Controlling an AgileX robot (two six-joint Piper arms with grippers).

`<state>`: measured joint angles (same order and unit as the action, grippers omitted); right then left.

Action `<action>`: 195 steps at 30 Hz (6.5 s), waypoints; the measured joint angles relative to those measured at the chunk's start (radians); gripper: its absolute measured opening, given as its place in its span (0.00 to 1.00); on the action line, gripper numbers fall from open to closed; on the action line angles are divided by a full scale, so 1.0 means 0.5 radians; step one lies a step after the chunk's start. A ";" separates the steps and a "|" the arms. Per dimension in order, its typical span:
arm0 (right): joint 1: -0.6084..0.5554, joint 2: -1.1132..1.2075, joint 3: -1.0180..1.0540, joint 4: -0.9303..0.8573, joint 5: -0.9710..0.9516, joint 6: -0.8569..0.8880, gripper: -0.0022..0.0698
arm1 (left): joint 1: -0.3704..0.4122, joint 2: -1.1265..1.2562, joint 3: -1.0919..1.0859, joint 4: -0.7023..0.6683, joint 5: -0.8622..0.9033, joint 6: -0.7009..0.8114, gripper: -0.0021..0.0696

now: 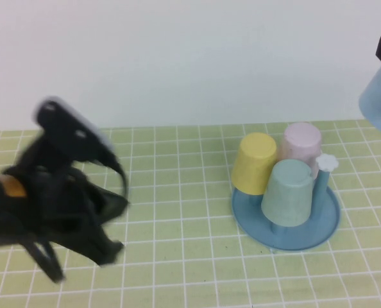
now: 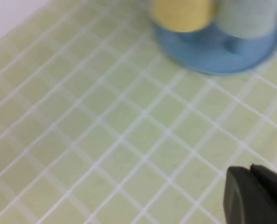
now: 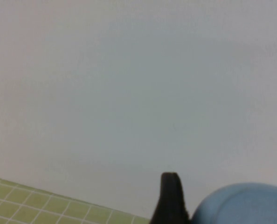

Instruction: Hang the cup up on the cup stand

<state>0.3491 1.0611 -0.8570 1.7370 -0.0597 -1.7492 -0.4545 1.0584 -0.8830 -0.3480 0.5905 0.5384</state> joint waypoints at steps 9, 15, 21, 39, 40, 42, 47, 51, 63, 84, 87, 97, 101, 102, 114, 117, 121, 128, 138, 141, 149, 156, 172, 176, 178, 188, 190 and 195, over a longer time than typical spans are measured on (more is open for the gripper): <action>0.000 0.051 0.000 0.000 0.145 -0.524 0.75 | 0.283 -0.249 0.000 -0.075 0.005 -0.168 0.03; 0.000 0.167 0.000 0.000 0.179 -0.637 0.75 | 0.304 -0.414 0.000 0.230 0.009 -0.652 0.03; 0.000 0.285 0.000 0.000 0.196 -0.687 0.75 | 0.304 -0.606 0.143 0.522 0.013 -0.960 0.03; 0.000 0.764 -0.150 0.000 0.276 -0.693 0.75 | 0.304 -1.011 0.570 0.595 -0.123 -1.255 0.03; 0.000 0.800 -0.169 0.000 0.267 -0.693 0.75 | 0.304 -1.011 0.570 0.595 -0.114 -1.255 0.03; 0.000 0.867 -0.201 0.000 0.222 -0.693 0.75 | 0.304 -1.011 0.570 0.595 -0.106 -1.255 0.03; -0.009 0.962 -0.256 0.000 0.119 -0.687 0.75 | 0.304 -1.011 0.570 0.595 -0.105 -1.255 0.03; -0.029 1.014 -0.260 0.000 0.142 -0.640 0.75 | 0.304 -1.011 0.570 0.595 -0.115 -1.255 0.03; -0.051 1.107 -0.260 0.000 0.198 -0.624 0.75 | 0.304 -1.011 0.570 0.595 -0.131 -1.266 0.03; -0.051 1.084 -0.260 0.000 0.157 -0.524 0.77 | 0.304 -1.011 0.570 0.595 -0.131 -1.246 0.03; -0.051 0.961 -0.227 0.000 0.101 -0.517 0.43 | 0.300 -1.011 0.570 0.578 -0.118 -1.179 0.03; -0.051 0.090 0.127 0.000 0.097 -0.508 0.04 | 0.300 -1.013 0.571 0.375 -0.056 -0.881 0.03; -0.051 -0.311 0.333 0.000 0.119 -0.423 0.03 | 0.300 -1.013 0.571 0.371 -0.056 -0.806 0.03; -0.051 -0.418 0.387 0.000 0.119 -0.402 0.03 | 0.300 -1.013 0.571 0.371 -0.056 -0.789 0.03; -0.051 -1.157 1.201 0.000 0.255 -0.323 0.03 | 0.300 -1.013 0.575 0.371 -0.102 -0.735 0.03; -0.051 -1.174 1.309 0.000 0.207 -0.351 0.03 | 0.300 -1.013 0.575 0.371 -0.102 -0.744 0.03; -0.051 -1.178 1.392 0.000 0.172 -0.365 0.03 | 0.300 -1.013 0.575 0.379 -0.133 -0.744 0.03; -0.051 -1.182 1.434 0.000 0.168 -0.370 0.03 | 0.300 -1.013 0.575 0.375 -0.128 -0.744 0.03; -0.051 -1.182 1.434 0.000 0.168 -0.370 0.03 | 0.300 -1.013 0.575 0.375 -0.111 -0.726 0.03; -0.051 -1.182 1.434 0.000 0.168 -0.370 0.03 | 0.300 -1.013 0.584 0.388 -0.116 -0.711 0.03; -0.051 -1.182 1.434 0.000 0.164 -0.347 0.03 | 0.300 -1.313 1.127 0.457 -0.819 -0.850 0.03; -0.051 -1.182 1.434 0.000 0.164 -0.342 0.03 | 0.387 -1.853 1.554 0.445 -0.854 -0.868 0.03; -0.051 -1.183 1.434 0.000 0.193 -0.333 0.03 | 0.634 -2.172 1.825 0.442 -0.575 -1.036 0.03; -0.051 -1.183 1.434 0.000 0.193 -0.333 0.03 | 0.634 -2.172 1.825 0.442 -0.575 -1.036 0.03; -0.051 -1.183 1.434 0.000 0.193 -0.333 0.03 | 0.634 -2.172 1.825 0.436 -0.575 -1.036 0.03; -0.051 -1.183 1.434 0.000 0.193 -0.333 0.03 | 0.634 -2.172 1.825 0.436 -0.575 -1.036 0.03; -0.051 -1.183 1.434 0.000 0.193 -0.333 0.03 | 0.634 -2.172 1.825 0.436 -0.575 -1.036 0.03; -0.051 -1.245 1.434 0.000 0.193 -0.333 0.03 | 0.634 -2.172 1.825 0.436 -0.575 -1.036 0.03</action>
<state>0.3238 0.4385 -0.1402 1.7370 0.0368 -1.9159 -0.1374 -0.0275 0.0296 -0.1297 0.3030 0.0205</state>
